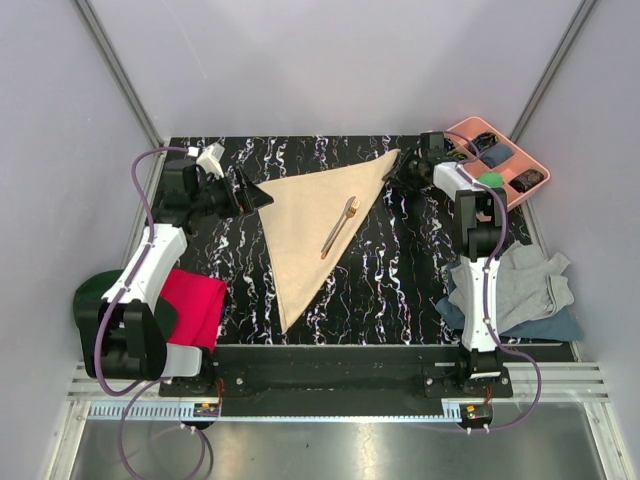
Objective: Fold the napkin, place the utensils inside, and roll it up
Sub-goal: Fold the napkin
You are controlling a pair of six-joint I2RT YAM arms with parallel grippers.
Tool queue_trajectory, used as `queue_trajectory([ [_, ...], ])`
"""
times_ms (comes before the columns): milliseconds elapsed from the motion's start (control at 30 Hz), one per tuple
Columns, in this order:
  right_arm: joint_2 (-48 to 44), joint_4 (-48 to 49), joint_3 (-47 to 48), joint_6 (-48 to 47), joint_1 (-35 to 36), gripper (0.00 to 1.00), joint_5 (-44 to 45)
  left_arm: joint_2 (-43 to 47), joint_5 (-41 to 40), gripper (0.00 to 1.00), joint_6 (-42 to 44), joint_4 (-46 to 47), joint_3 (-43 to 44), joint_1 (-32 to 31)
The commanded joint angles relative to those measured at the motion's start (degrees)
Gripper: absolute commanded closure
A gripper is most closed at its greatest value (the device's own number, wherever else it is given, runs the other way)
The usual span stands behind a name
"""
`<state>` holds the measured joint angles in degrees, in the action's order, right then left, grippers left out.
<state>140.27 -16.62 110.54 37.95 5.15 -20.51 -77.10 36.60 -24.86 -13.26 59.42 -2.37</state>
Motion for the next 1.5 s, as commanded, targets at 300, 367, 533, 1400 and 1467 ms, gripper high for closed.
queue_trajectory([
  [300,2.6,-4.9,1.8,-2.6,1.4,0.95,1.3,0.1,-0.3,0.03,0.9,2.1,-0.1,-0.3],
  [367,2.1,-4.8,1.0,-2.9,1.5,1.0,1.4,0.2,-0.2,0.03,0.7,2.1,-0.1,-0.3],
  [533,0.5,-4.7,-0.7,-3.5,2.8,1.0,2.0,0.6,-0.2,0.03,0.8,2.1,0.0,-0.3],
  [1400,-26.2,9.2,-41.2,1.6,8.0,0.89,5.8,3.4,1.0,0.02,-0.2,3.1,-0.4,-0.3],
  [1467,-25.6,9.6,-39.7,1.7,8.2,0.84,4.2,3.4,0.9,0.02,-0.4,3.1,-0.4,-0.4],
])
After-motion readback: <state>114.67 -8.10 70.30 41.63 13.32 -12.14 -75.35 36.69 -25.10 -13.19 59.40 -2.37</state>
